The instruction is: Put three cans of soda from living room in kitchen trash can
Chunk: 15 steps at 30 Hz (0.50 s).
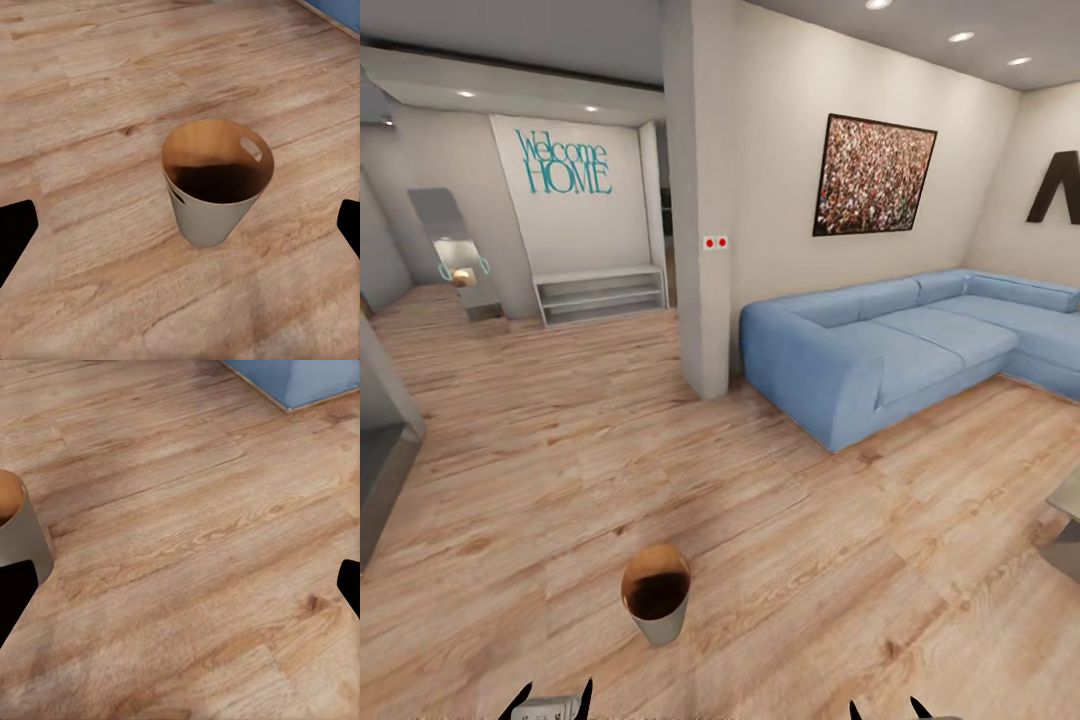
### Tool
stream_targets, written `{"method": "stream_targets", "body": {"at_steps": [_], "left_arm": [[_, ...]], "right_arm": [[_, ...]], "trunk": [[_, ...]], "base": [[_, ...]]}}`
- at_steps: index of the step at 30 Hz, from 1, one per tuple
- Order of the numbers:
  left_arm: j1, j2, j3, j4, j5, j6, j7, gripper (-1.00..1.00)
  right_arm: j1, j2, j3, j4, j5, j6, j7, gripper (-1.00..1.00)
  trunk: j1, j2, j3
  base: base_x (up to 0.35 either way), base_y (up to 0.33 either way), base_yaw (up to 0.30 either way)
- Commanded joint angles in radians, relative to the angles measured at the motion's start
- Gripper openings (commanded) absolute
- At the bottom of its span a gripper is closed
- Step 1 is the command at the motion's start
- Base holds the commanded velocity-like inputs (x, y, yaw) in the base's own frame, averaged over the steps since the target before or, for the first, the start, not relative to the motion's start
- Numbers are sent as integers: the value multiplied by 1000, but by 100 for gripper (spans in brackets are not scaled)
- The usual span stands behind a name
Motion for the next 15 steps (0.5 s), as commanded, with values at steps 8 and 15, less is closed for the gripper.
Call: {"method": "stream_targets", "body": {"at_steps": [8,15], "left_arm": [[0,-3,-4,1,-3,2,9,100],[0,-2,-12,1,-6,0,12,100]], "right_arm": [[-2,-1,2,0,5,3,-10,100],[-47,-1,2,1,6,8,-6,100]], "trunk": [[0,0,-11],[0,0,-20]], "base": [[0,0,139],[0,0,136]]}}
